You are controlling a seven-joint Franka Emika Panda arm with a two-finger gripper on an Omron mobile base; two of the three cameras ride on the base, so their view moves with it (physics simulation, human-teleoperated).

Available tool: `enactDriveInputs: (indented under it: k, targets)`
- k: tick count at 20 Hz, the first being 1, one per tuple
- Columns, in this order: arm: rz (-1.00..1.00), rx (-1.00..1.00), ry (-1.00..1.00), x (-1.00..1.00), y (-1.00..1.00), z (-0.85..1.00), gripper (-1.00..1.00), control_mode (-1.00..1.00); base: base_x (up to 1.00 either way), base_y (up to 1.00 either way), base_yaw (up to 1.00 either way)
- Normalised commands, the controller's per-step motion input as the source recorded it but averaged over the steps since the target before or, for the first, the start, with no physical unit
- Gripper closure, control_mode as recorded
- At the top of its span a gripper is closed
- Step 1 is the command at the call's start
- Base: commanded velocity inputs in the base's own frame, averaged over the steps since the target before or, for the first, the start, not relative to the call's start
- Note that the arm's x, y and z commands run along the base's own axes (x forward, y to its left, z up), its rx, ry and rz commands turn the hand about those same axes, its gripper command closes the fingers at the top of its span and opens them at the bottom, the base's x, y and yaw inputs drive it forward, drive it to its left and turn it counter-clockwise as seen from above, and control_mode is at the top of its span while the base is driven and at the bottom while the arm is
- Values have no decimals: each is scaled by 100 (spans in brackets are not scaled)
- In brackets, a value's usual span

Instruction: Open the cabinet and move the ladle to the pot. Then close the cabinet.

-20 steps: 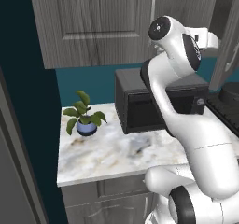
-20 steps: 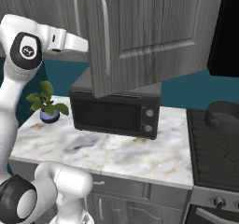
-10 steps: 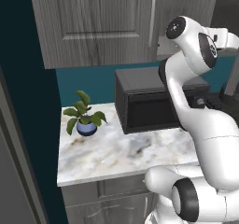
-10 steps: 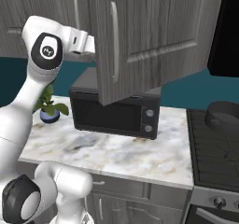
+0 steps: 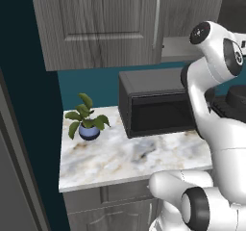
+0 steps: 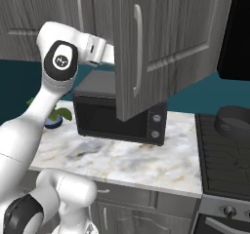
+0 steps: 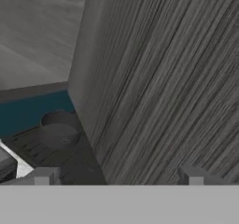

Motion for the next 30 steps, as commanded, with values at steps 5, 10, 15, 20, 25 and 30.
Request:
enactDriveInputs:
  k: [5, 10, 15, 20, 25, 30]
  targets:
    - [4, 0, -8, -9, 14, -2, -100, -100, 0, 0, 0]
    - [16, 0, -11, 0, 41, 5, -100, -100, 0, 0, 0]
    - [16, 1, -15, -5, 29, 23, -100, -100, 0, 0, 0]
    - [37, 1, -9, 1, 75, 3, -100, -100, 0, 0, 0]
    - [57, 4, 0, 14, 92, 0, -100, -100, 0, 0, 0]
    - [50, 8, 0, 14, 68, 21, -100, -100, 0, 0, 0]
